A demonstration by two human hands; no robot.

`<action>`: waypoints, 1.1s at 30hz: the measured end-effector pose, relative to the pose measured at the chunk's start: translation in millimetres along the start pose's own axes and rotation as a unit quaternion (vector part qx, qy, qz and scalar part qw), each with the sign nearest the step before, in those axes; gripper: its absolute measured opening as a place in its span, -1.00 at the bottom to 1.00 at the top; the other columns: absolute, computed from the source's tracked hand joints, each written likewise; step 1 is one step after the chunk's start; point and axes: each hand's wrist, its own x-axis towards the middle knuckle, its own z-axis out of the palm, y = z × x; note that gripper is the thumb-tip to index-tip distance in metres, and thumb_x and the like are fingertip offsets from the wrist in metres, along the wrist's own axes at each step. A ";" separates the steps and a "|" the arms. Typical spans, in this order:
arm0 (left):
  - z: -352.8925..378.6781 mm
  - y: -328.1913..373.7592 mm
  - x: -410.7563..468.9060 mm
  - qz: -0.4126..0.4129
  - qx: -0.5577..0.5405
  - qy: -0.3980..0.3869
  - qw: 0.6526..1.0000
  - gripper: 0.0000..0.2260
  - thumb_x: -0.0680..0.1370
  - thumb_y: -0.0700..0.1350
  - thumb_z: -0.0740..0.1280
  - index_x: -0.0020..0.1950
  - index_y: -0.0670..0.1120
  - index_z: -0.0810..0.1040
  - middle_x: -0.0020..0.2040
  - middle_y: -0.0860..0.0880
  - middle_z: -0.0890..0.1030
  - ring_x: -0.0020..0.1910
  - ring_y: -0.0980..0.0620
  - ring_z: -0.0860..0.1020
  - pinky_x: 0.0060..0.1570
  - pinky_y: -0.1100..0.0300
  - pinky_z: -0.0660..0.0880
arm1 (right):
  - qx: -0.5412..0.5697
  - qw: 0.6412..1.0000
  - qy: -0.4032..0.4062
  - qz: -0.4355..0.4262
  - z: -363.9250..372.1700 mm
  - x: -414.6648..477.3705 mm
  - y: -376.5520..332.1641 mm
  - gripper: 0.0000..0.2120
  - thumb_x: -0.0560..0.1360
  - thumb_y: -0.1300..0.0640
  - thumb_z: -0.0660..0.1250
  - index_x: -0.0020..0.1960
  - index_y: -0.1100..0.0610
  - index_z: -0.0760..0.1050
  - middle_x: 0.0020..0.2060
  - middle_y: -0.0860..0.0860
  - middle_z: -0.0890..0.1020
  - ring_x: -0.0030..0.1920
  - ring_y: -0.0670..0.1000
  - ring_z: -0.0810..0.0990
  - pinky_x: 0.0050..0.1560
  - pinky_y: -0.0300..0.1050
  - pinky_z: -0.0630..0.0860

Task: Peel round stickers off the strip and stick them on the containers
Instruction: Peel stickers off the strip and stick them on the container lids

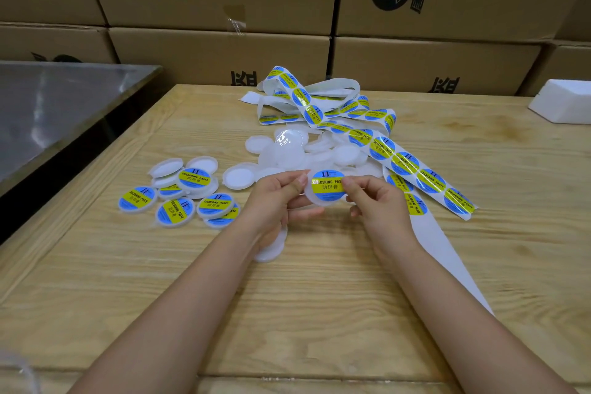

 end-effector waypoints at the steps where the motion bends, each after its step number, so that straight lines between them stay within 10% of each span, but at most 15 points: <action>1: 0.1 -0.1 0.2 -0.001 0.001 -0.001 1.000 -0.83 0.59 -0.21 0.19 0.07 -0.17 0.56 -0.11 -0.07 0.70 -0.13 -0.03 0.67 -0.30 0.16 0.59 | -0.003 1.000 -0.001 -0.003 0.1 -0.3 0.1 -0.86 0.49 0.17 0.37 -0.25 0.09 0.59 -0.33 -0.12 0.62 -0.31 -0.08 0.48 -0.39 -0.27 0.42; 33: 13.9 -10.7 -1.6 0.110 0.149 0.091 0.978 -0.88 0.54 -0.25 0.31 -0.10 -0.05 0.58 -0.39 0.03 0.64 -0.52 0.10 0.48 -0.63 0.34 0.37 | -0.243 0.963 0.076 -0.091 4.2 0.0 9.2 -0.82 0.44 0.07 0.42 -0.28 0.13 0.54 -0.49 -0.14 0.43 -0.39 -0.24 0.43 -0.35 -0.42 0.31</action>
